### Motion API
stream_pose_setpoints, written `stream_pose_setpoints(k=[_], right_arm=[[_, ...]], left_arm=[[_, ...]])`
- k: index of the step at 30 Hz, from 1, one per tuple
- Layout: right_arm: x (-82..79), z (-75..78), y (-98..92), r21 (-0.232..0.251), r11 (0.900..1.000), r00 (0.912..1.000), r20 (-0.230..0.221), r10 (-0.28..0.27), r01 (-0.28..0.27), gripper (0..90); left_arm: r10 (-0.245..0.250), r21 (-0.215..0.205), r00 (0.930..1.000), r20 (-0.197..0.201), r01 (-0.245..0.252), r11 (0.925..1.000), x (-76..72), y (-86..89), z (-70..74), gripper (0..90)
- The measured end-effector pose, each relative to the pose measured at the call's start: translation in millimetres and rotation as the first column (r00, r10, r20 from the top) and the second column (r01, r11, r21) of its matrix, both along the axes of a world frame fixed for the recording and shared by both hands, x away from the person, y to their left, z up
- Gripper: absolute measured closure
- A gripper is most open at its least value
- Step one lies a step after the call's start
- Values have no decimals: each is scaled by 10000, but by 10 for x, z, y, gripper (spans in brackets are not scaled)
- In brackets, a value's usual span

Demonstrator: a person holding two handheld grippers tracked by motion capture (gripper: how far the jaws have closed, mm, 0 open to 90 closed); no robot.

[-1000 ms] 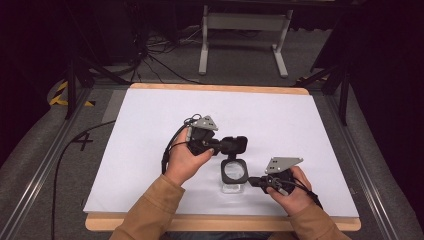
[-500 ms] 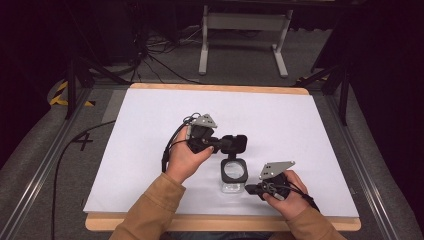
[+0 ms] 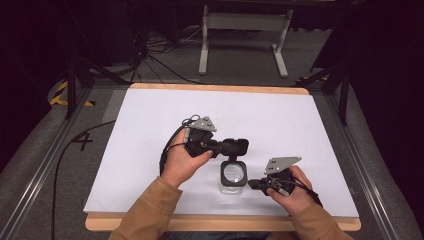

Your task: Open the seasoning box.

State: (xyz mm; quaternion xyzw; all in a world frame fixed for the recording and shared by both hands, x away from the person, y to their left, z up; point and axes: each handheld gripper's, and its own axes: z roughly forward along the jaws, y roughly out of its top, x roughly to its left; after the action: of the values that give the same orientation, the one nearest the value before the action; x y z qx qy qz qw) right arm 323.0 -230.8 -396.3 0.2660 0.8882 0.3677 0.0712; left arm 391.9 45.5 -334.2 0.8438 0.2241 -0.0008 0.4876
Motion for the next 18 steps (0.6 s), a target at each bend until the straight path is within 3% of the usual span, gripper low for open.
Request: stream_pose_setpoints(k=[10, 15, 18], right_arm=[[98, 277, -175, 605, 9974, 9964, 726, -439, 395, 871], [187, 396, -250, 825, 9948, 9921, 1057, -683, 597, 839], [261, 437, -308, 887, 9925, 9893, 1116, -943, 846, 820]], left_arm=[[940, -46, 9952, 262, -939, 9956, -109, 357, 117, 739], [1795, 324, 9835, 209, -1801, 9831, -147, 622, 118, 702], [2341, 424, 9722, 83, -2342, 9713, -147, 761, 80, 672]])
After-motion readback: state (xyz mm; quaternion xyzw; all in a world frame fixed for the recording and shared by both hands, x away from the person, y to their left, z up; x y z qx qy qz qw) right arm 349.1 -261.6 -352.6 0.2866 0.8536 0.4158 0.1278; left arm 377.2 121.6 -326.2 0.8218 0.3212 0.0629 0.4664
